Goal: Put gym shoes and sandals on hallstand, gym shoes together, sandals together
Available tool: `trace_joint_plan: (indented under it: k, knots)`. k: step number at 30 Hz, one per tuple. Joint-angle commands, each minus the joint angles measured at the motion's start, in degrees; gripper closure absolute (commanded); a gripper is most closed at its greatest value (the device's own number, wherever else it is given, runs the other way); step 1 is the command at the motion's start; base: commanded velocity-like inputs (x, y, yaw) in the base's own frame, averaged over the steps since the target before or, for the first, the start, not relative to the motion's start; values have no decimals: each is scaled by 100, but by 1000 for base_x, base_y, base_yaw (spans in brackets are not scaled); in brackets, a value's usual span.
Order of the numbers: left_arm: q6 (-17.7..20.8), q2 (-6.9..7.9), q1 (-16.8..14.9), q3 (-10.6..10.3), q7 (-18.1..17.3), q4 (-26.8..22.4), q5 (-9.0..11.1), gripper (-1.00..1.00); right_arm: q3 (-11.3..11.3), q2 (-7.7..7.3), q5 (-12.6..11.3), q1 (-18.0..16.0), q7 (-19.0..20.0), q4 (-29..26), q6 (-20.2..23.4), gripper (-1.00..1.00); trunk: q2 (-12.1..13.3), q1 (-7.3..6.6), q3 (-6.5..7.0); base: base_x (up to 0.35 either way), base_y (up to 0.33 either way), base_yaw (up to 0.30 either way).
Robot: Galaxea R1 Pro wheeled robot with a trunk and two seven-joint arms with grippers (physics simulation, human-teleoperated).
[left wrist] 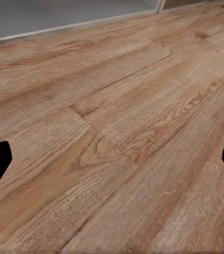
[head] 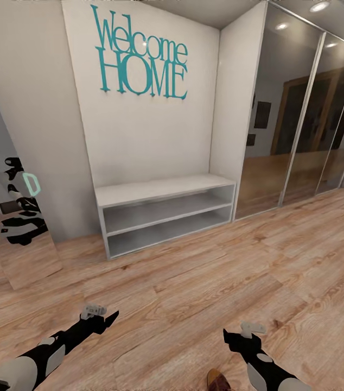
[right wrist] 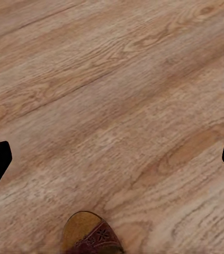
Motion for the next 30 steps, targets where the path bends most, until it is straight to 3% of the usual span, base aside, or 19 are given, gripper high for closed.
trace_joint_plan:
  k: [1,9,30]
  knots:
    - [-25,1,-5,-49,-16,7,49,-100,-30,1,14,-4,1,6,-20,-100,-3,-3,-6,-193,-177,0]
    - [-24,6,-5,-49,-10,7,49,-100,-30,1,14,-4,1,6,-20,-100,-3,-3,-6,-157,-145,0]
    - [-25,5,-5,-49,-12,7,49,-100,-30,-10,14,-4,1,8,-20,-100,-3,-3,-6,-5,-28,0]
